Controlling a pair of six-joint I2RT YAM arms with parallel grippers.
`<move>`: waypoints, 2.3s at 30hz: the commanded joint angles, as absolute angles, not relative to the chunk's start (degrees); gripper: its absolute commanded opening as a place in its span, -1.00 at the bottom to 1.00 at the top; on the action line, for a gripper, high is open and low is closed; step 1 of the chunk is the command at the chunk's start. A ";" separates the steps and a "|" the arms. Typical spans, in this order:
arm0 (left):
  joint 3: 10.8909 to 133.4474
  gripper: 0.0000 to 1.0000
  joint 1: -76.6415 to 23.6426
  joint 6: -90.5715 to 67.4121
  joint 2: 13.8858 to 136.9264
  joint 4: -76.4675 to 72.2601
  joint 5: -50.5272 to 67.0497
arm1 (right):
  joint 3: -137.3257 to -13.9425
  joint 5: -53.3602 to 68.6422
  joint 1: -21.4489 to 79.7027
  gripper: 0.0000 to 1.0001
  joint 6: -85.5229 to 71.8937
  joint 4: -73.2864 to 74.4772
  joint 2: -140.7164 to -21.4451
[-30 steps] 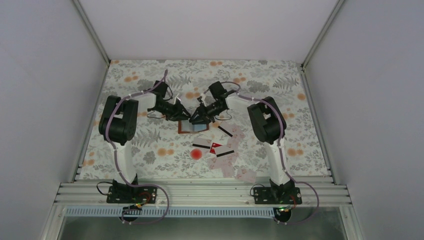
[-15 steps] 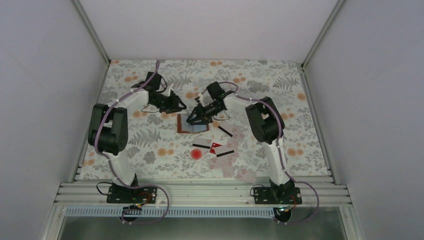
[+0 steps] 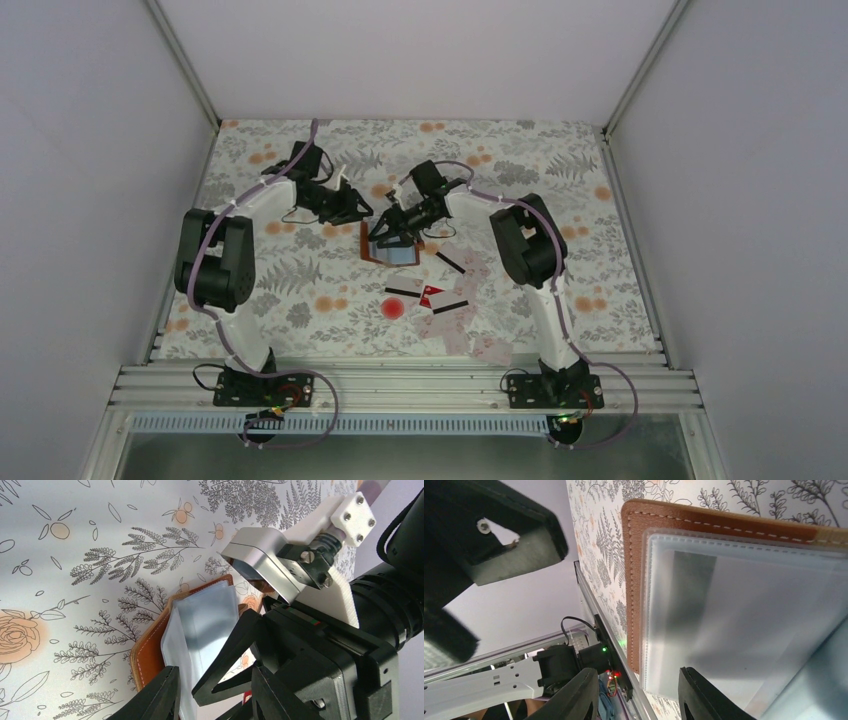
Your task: Put the credit cards into the card holder
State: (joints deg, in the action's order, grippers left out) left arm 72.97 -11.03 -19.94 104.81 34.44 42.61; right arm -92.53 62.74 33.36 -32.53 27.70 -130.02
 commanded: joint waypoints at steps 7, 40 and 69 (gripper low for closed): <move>73.84 -0.25 -11.38 -19.35 101.22 33.92 44.60 | -94.84 60.82 33.67 -0.24 -30.53 30.65 -131.26; 77.10 -0.25 -14.30 -18.05 97.42 35.75 37.35 | -95.85 52.33 31.68 -0.31 -24.55 39.00 -125.70; 82.56 -0.26 -23.11 -16.88 102.25 38.45 29.83 | -93.07 41.36 31.03 -0.34 -22.30 43.29 -119.23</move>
State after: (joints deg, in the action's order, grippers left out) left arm 81.45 -22.02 -16.51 99.85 38.06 30.94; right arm -94.83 46.33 31.77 -23.75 41.41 -125.82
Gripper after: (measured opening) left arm 0.374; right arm 0.335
